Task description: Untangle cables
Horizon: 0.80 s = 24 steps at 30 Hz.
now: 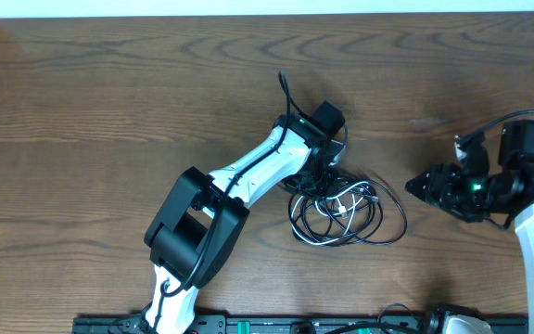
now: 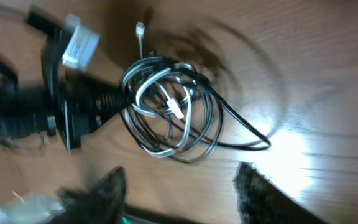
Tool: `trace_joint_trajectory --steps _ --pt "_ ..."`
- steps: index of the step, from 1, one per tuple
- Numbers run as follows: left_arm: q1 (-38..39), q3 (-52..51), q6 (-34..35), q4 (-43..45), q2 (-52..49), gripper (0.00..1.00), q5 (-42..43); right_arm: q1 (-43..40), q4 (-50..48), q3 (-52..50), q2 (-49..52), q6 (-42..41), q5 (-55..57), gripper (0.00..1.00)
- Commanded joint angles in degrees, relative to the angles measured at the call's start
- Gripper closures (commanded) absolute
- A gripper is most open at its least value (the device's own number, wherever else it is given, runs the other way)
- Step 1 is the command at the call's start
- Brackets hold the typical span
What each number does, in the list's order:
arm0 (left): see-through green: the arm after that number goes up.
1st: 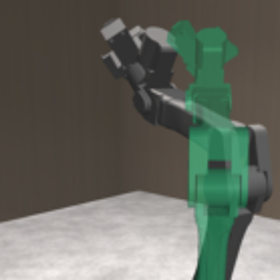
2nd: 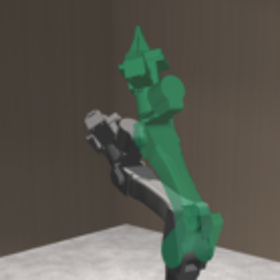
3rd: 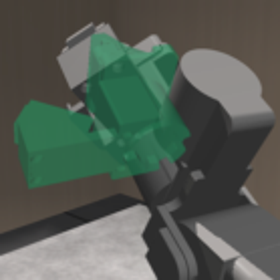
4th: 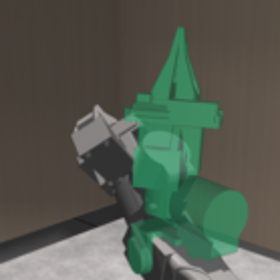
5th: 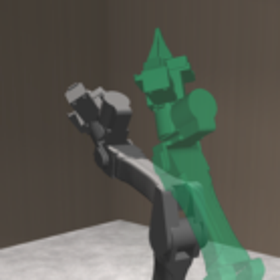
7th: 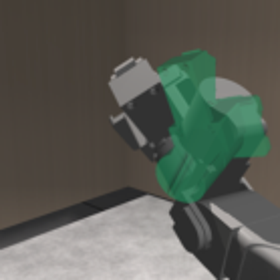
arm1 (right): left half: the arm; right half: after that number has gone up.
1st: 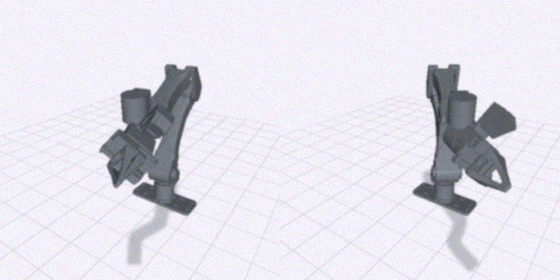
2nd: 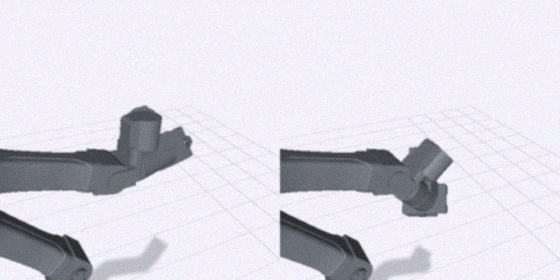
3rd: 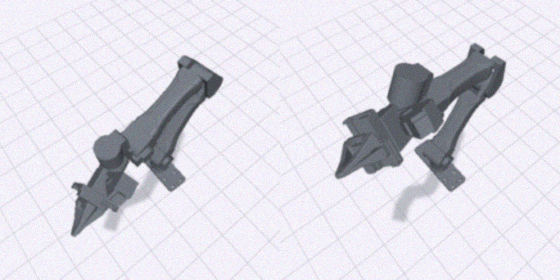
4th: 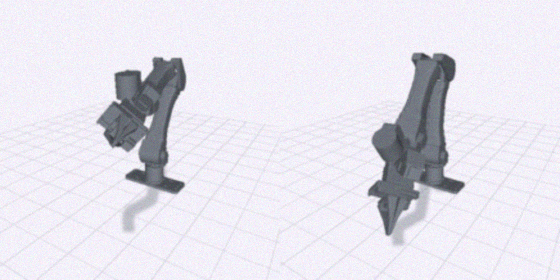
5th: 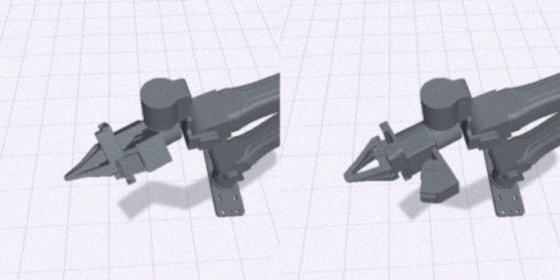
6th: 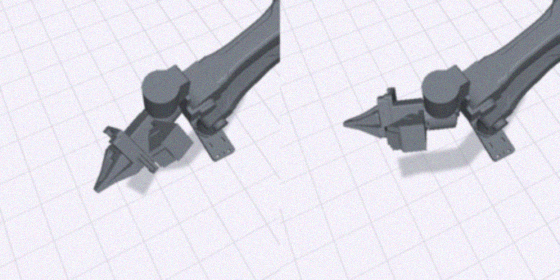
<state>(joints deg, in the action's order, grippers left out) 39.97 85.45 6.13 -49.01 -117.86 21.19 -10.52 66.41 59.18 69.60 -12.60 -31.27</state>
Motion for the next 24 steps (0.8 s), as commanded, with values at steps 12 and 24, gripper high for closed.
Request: trace_joint_trajectory --steps 12,24 --pt "0.85 -0.39 1.95 -0.11 -0.02 0.92 0.90 5.11 -23.41 -20.33 0.15 -51.43 -3.85 0.39" --pt "4.55 -0.39 1.95 -0.11 -0.02 0.93 0.87 14.43 -33.48 -21.16 0.15 -64.11 12.11 0.39"
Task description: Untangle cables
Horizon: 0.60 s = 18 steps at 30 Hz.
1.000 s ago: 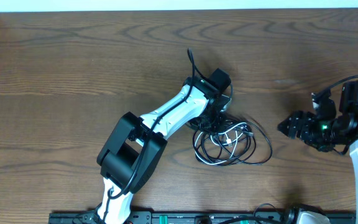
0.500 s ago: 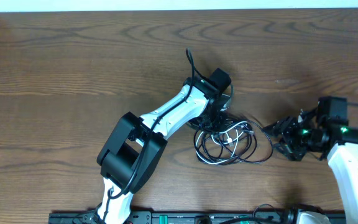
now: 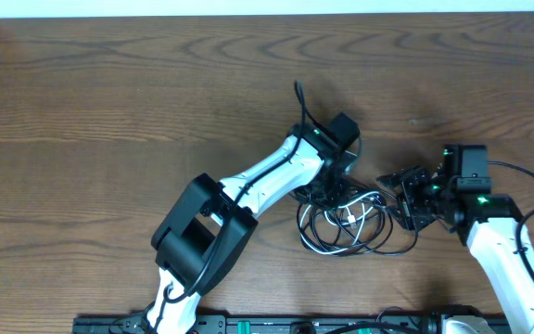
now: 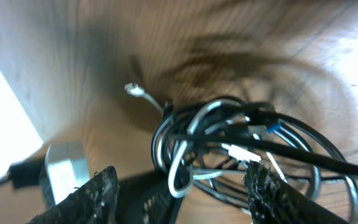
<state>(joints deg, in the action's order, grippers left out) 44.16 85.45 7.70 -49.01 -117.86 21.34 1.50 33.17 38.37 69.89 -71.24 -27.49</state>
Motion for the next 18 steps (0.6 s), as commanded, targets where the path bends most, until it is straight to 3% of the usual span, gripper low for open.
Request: trace_joint_trajectory --steps 1,9,18 --pt "0.35 -0.39 0.37 -0.13 -0.02 0.92 0.72 2.89 -0.26 -0.35 -0.13 -5.46 9.20 0.39" --pt "0.35 -0.39 0.37 -0.13 -0.02 0.92 0.72 4.68 -0.24 -0.35 -0.13 -5.46 16.81 0.46" --pt "0.35 -0.39 0.37 -0.11 -0.02 0.92 0.72 5.40 -1.22 -0.39 0.57 -5.73 17.90 0.50"
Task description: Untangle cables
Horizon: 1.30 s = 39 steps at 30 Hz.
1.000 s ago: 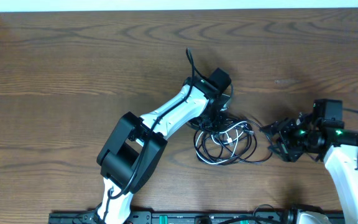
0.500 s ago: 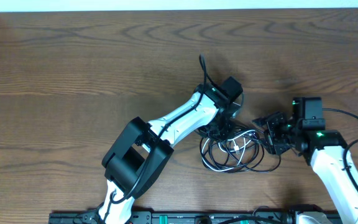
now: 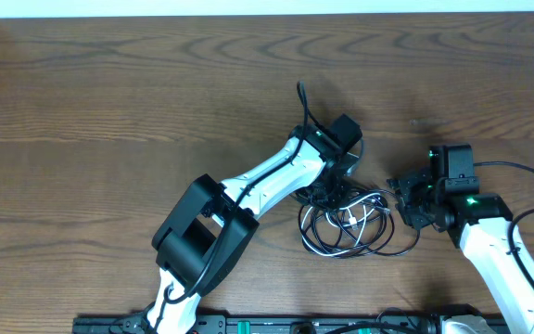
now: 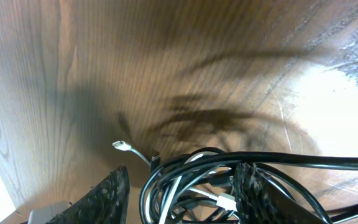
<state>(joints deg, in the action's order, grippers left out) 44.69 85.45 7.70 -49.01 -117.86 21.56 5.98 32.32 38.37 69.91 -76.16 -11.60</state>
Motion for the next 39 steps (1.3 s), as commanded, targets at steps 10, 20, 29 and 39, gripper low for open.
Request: trace_joint_trajectory --steps 10,20,29,39 --pt "-0.20 -0.39 0.33 -0.11 -0.02 0.92 0.50 4.55 -2.05 -0.46 4.98 -6.10 2.80 0.52" --pt "-0.20 -0.39 0.31 -0.11 -0.02 0.92 0.24 4.59 -4.74 -0.46 10.32 -3.96 7.50 0.99" --pt "-0.28 -0.39 0.31 -0.39 -0.02 0.92 -4.83 3.91 -9.86 -0.44 7.67 22.45 -6.21 0.99" --pt "-2.82 -0.37 0.31 -2.10 0.85 0.93 -4.90 0.13 -11.04 -0.44 -8.63 36.02 -22.23 0.99"
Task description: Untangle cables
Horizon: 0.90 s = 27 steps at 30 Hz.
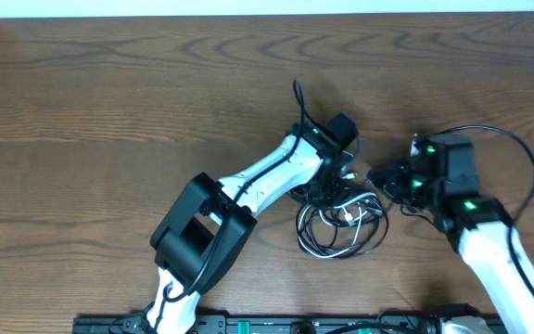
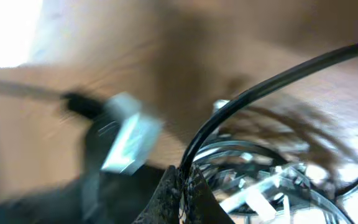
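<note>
A tangle of black and white cables (image 1: 341,223) lies at the middle of the wooden table. My left gripper (image 1: 334,178) reaches down onto the tangle's upper left edge; its fingers are hidden among the strands. My right gripper (image 1: 385,178) sits at the tangle's upper right. In the right wrist view the right gripper (image 2: 182,183) is shut on one black cable (image 2: 278,81), which rises up and to the right. The blurred loops of the cable tangle (image 2: 266,180) lie just behind it. The left gripper's body with a white label (image 2: 126,140) shows to the left.
The brown wooden table (image 1: 109,111) runs out on all sides. A black rail with gear (image 1: 295,325) lines the front edge. The right arm's own black wire (image 1: 517,153) arcs over its wrist. The left arm (image 1: 248,186) lies diagonally from front left.
My right gripper was open, its fingers either side of the tangle's right edge. It is now shut on a black strand and sits further up and left. The left arm barely moved.
The right gripper stood open far to the right, away from the tangle, with the left gripper on the tangle's top edge. Then it was open beside the tangle's right side, and stayed so. Now it is shut on one black cable.
</note>
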Tool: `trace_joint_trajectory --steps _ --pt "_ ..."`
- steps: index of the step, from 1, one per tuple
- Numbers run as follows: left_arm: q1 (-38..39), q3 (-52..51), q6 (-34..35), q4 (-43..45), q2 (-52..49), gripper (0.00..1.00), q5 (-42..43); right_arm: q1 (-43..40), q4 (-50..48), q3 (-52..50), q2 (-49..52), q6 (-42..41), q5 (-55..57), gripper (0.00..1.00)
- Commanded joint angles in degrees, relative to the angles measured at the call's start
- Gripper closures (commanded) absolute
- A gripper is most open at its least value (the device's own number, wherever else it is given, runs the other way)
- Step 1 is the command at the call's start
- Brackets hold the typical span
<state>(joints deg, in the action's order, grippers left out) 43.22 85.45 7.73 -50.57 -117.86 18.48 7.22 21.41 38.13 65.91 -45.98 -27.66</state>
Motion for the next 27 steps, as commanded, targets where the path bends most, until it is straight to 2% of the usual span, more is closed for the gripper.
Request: trace_joint_trajectory --steps 1,6,13,20,27 --pt "-1.73 -0.37 0.26 -0.74 1.33 0.93 -1.81 -1.46 -0.07 -0.20 -6.56 5.84 -6.14 0.99" --pt "-3.32 -0.37 0.28 -1.64 4.37 0.92 -1.81 -3.52 -0.26 -0.20 -15.15 5.84 -5.29 0.99" --pt "-3.74 -0.37 2.19 -4.87 5.68 0.93 -4.85 -7.91 1.25 -0.20 -22.95 6.03 3.10 0.99" --pt "-3.80 -0.37 3.34 -6.34 5.79 0.92 -7.82 -10.84 9.33 -0.22 -23.39 6.43 15.23 0.99" --pt "-3.78 -0.37 3.32 -5.05 6.73 0.93 -7.17 -10.93 16.81 -0.22 -20.68 6.47 17.25 0.99"
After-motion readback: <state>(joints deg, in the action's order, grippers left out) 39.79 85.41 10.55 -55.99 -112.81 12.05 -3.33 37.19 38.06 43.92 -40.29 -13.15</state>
